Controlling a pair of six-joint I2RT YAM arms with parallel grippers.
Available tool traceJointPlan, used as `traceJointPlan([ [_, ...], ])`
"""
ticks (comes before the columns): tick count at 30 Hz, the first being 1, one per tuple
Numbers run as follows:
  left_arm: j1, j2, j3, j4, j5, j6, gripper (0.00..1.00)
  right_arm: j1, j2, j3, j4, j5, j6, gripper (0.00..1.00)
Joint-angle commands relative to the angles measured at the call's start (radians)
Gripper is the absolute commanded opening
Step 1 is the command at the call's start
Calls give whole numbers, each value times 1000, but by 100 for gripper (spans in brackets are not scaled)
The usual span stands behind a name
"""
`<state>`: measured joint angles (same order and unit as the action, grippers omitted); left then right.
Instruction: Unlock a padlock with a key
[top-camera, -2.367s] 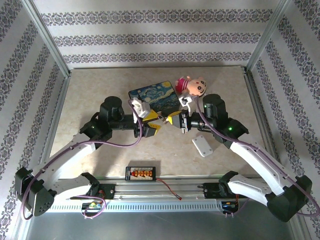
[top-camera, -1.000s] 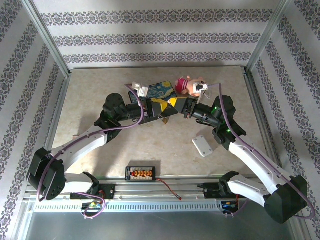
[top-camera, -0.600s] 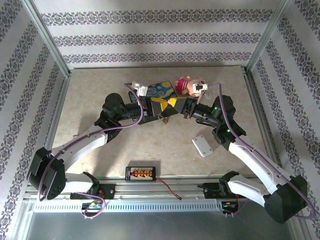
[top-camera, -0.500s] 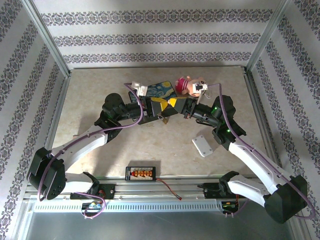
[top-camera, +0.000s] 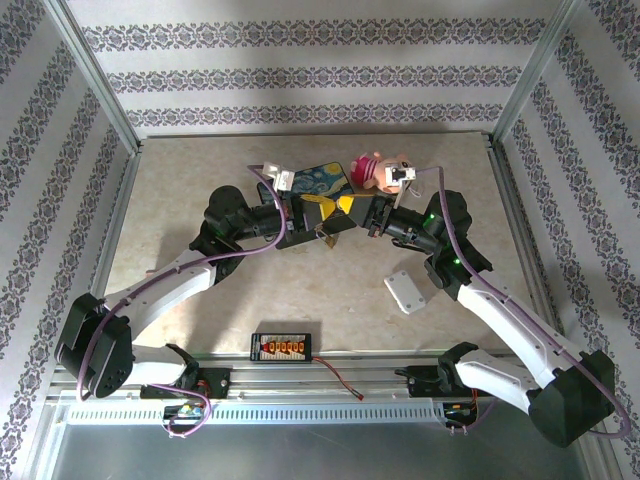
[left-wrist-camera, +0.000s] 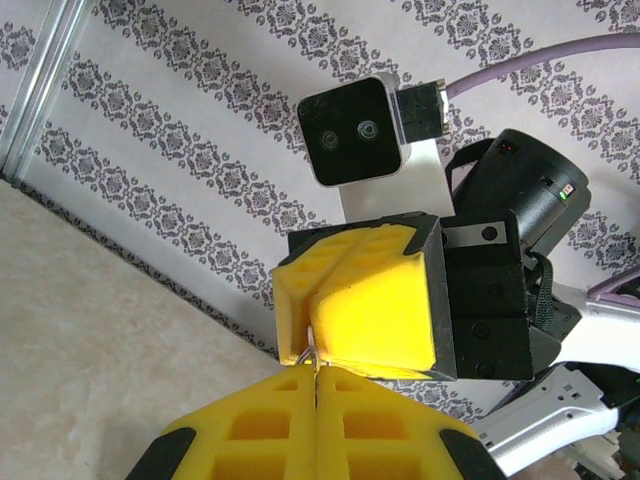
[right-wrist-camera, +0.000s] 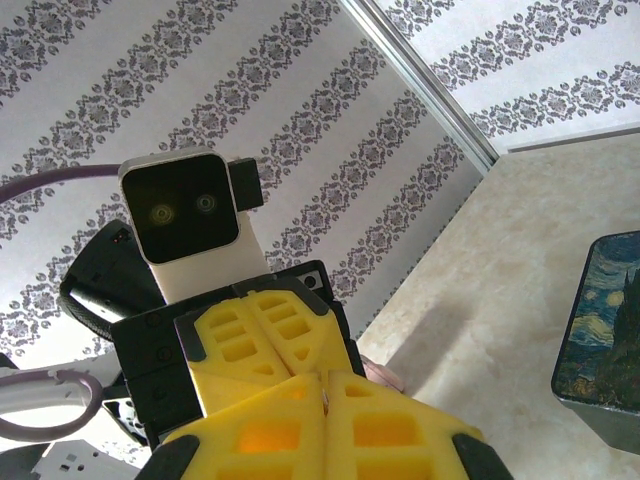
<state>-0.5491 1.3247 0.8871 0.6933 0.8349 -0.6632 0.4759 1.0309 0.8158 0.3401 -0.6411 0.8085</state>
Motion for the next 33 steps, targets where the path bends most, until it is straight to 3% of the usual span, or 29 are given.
traceJointPlan([
  [1, 7, -41, 33, -49, 32, 147, 0, 10, -2, 0, -23, 4, -25, 13],
  [3, 8, -78, 34, -168, -6, 277, 0, 5, -10, 3, -49, 15, -39, 30],
  [8, 8, -175, -13, -337, -130, 600, 0, -26, -47, 21, -154, 50, -77, 53],
  [16, 5, -295, -92, -438, -125, 1074, 0, -96, -102, 35, -349, 112, -76, 57],
  [25, -20, -248, -74, -581, -10, 1572, 0, -120, -64, 26, -383, -1, -16, 58],
  [27, -32, -221, -31, -636, 2, 1643, 0, -120, -53, 15, -355, -50, -6, 62],
  [30, -46, -191, 17, -692, 8, 1732, 0, -122, -46, -4, -330, -123, 12, 78],
  [33, -51, -168, 41, -693, 14, 1784, 0, -122, -34, -15, -315, -204, 19, 81],
])
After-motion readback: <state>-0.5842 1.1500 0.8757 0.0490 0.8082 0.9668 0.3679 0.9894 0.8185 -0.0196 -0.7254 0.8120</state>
